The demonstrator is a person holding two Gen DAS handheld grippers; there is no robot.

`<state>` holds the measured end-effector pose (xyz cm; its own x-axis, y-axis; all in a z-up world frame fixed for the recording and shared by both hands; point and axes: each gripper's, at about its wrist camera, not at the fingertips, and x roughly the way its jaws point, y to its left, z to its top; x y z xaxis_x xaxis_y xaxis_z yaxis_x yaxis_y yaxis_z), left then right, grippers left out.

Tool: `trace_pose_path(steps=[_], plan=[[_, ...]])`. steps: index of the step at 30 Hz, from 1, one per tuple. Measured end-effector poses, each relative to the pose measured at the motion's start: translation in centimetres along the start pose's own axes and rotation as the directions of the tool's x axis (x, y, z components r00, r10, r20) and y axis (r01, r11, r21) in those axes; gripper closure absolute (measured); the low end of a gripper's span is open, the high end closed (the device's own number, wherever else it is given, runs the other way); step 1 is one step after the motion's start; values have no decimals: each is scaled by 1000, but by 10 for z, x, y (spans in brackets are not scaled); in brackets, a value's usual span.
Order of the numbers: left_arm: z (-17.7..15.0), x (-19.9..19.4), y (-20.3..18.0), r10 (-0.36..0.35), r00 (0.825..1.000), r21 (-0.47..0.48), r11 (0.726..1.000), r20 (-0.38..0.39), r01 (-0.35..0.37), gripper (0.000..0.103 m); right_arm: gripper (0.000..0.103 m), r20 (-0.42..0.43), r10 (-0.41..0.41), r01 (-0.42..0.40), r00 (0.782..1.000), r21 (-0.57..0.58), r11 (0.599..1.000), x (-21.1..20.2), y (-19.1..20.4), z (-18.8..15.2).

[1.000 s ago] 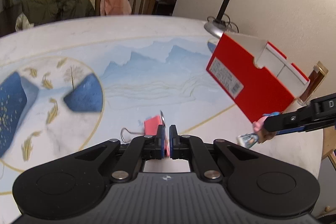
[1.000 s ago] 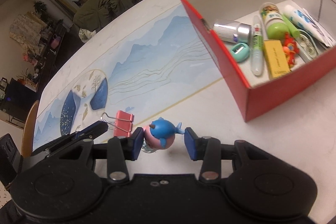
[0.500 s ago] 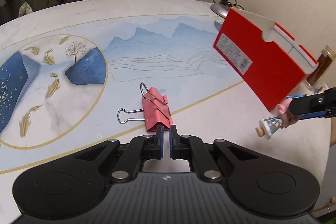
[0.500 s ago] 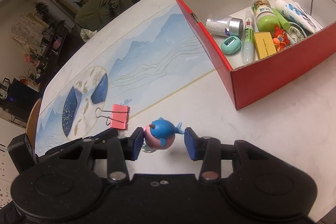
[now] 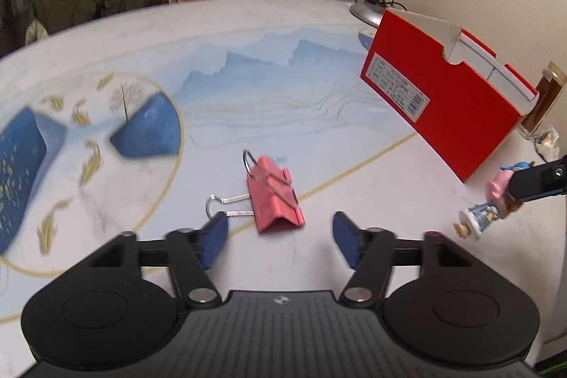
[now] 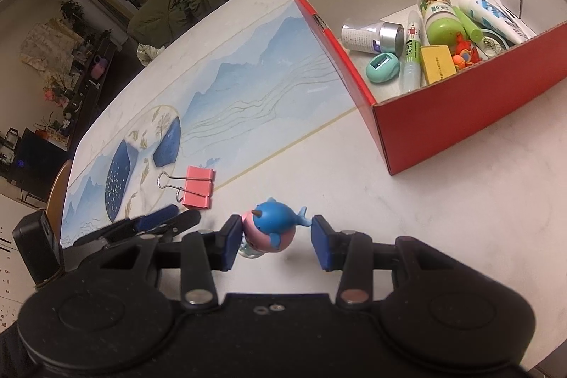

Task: Organize rigid objects

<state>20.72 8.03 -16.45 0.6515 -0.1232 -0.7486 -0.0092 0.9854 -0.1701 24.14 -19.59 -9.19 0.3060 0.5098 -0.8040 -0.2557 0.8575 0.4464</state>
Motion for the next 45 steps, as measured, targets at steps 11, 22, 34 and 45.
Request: trace_pose_path(steps=[11, 22, 34, 45], plan=[[-2, 11, -32, -75, 996, 83, 993, -40, 78, 37, 62, 7, 1, -1, 1000, 21, 1000, -6, -13, -1], [7, 13, -33, -55, 998, 201, 978, -42, 63, 37, 62, 7, -2, 2, 1000, 44, 999, -9, -26, -1], [20, 37, -16, -65, 996, 340, 937, -63, 82, 37, 62, -15, -29, 30, 999, 42, 999, -6, -29, -6], [22, 43, -18, -88, 995, 370, 923, -53, 101, 38, 62, -15, -35, 35, 999, 40, 999, -6, -28, -7]])
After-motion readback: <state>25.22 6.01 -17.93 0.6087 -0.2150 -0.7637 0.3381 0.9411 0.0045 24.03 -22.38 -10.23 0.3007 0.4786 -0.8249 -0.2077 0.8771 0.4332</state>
